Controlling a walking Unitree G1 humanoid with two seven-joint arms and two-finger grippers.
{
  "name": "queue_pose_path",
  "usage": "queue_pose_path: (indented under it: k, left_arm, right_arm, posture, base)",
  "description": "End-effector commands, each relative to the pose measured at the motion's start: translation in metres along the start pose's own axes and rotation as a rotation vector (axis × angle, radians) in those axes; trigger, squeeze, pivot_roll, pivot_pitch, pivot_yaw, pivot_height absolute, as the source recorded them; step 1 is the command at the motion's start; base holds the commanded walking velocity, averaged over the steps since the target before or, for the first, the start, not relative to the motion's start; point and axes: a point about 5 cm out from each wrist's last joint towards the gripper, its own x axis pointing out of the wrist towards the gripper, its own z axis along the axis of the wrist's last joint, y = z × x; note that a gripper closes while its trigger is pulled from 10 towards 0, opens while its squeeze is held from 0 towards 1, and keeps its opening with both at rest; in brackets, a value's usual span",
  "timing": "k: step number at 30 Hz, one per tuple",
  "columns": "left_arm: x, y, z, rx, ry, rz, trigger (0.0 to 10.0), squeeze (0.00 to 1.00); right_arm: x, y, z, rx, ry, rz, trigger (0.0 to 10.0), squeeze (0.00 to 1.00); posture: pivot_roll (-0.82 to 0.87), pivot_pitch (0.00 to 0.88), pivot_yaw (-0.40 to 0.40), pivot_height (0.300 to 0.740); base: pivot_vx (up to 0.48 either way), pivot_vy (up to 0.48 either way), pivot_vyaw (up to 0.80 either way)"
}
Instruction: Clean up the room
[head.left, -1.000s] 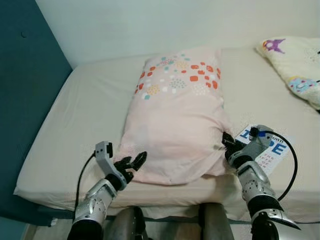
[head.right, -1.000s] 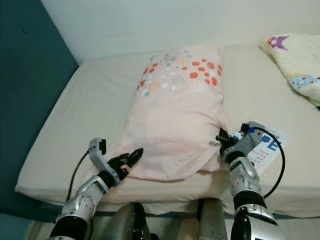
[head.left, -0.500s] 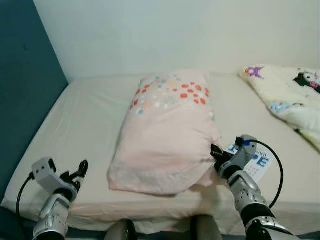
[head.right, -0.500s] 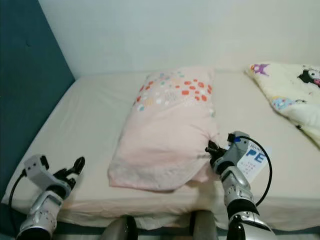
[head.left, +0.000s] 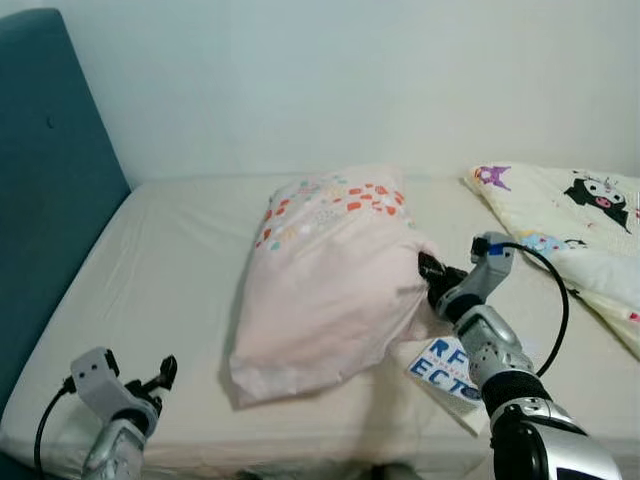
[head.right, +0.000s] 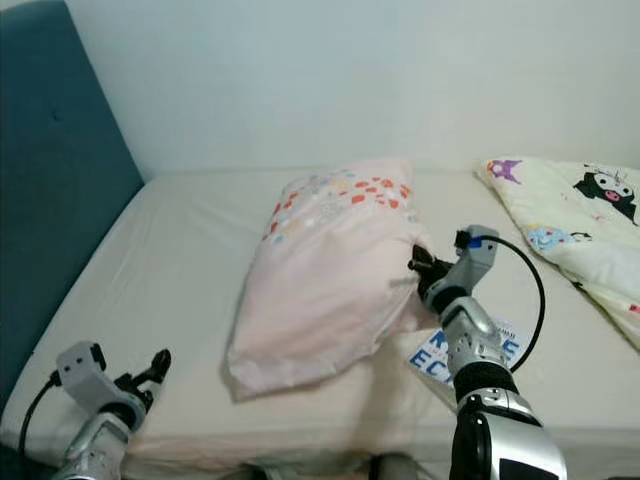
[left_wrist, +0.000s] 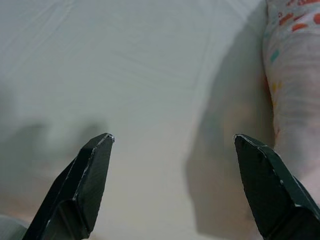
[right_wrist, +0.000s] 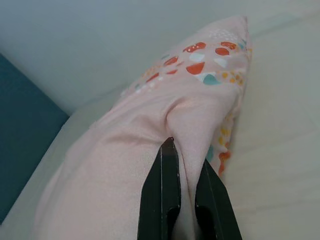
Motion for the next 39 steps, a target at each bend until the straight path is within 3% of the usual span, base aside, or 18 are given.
queue_pose_path:
  k: [1,14,21,22,28,30,37,38,39]
  left_arm:
    - [-0.003,0.001,-0.008,0.016,0.022,0.011,10.0,0.0]
    - [0.001,-0.005,-0.015,0.083,0.062,0.012,10.0,0.0]
    - [-0.015,0.019,-0.035,0.132,0.166,0.139,10.0,0.0]
    - [-0.019,0.025,-0.04,0.137,0.19,0.16,10.0,0.0]
    - [-0.035,0.041,-0.057,0.157,0.273,0.228,10.0,0.0]
    - [-0.053,0.056,-0.074,0.176,0.365,0.294,10.0,0.0]
    - [-0.066,0.064,-0.086,0.195,0.43,0.334,10.0,0.0]
    - [-0.08,0.071,-0.099,0.226,0.497,0.356,10.0,0.0]
    - [-0.084,0.073,-0.102,0.234,0.515,0.361,10.0,0.0]
  right_arm:
    - [0.001,0.004,-0.003,0.005,0.005,0.017,0.0,0.0]
    - [0.0,0.001,-0.004,0.009,0.007,0.002,0.0,0.0]
    - [-0.001,-0.003,-0.004,0.002,-0.004,-0.054,0.0,0.0]
    - [-0.001,-0.003,-0.005,0.001,-0.001,-0.059,10.0,0.0]
    - [-0.002,0.001,-0.014,-0.007,0.03,-0.03,10.0,0.0]
    - [0.0,0.007,-0.014,-0.022,0.022,0.012,10.0,0.0]
    - [0.002,0.012,-0.012,-0.025,0.014,0.033,10.0,0.0]
    - [0.007,0.019,-0.009,-0.046,0.013,0.067,10.0,0.0]
    - [0.008,0.021,-0.008,-0.055,0.016,0.079,10.0,0.0]
  posture:
    - [0.02,0.0,-0.017,0.681]
    - [0.01,0.0,-0.001,0.711]
    - [0.01,0.0,-0.006,0.736]
    - [0.02,0.0,-0.01,0.736]
    - [0.02,0.0,-0.019,0.736]
    - [0.02,0.0,-0.023,0.736]
    - [0.02,0.0,-0.025,0.736]
    - [0.03,0.0,-0.032,0.736]
    - [0.03,0.0,-0.032,0.736]
  base:
    - [0.0,0.0,0.0]
    - [0.0,0.0,0.0]
    - [0.0,0.0,0.0]
    - [0.0,0.0,0.0]
    - [0.0,0.0,0.0]
    - [0.0,0.0,0.76]
    - [0.0,0.0,0.74]
    - [0.0,0.0,0.74]
    - [0.0,0.0,0.74]
